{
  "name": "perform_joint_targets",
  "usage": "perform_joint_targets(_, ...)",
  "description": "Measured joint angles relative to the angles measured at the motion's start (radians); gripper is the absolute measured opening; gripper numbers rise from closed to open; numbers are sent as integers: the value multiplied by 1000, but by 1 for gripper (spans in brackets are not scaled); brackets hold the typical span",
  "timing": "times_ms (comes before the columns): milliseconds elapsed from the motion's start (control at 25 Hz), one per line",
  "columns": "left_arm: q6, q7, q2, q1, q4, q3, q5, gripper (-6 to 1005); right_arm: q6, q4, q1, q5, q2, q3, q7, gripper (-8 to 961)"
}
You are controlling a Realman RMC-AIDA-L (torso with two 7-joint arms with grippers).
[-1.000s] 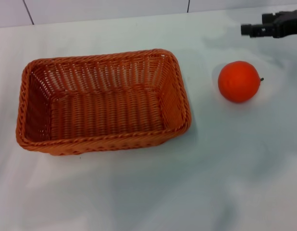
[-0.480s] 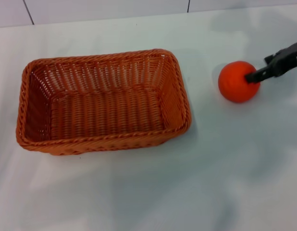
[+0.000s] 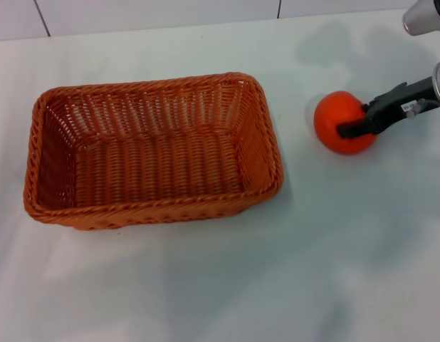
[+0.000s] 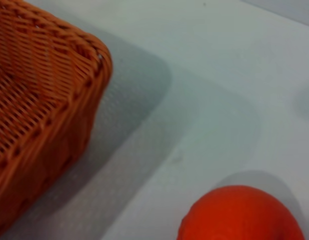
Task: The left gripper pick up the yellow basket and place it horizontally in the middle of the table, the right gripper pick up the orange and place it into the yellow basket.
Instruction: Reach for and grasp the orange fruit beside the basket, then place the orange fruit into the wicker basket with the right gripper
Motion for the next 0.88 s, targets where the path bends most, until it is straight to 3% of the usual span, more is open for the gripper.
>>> perform_joint_targets(160,-3,0,-1,1,-1,0,0,593,-5,0,0,20,0,-1,-5,797)
perform_joint_targets(360,-3,1,0,3,-1,0,0,593,-9,1,0,24,-1,-2,-5,558)
perform_joint_targets(440,-4,1,0,4,-1,-1,0,593,-13,1,-1,43,-6,2,-6,507)
perform_joint_targets(600,-5,-7,1,6,-1,-4,0,594,-54,1,-19,166,-38,47,-27,414)
perform_joint_targets(880,-7,-12,1,9,-1,-13,0,594,-66,1,-58,406,-62,149,-48,339)
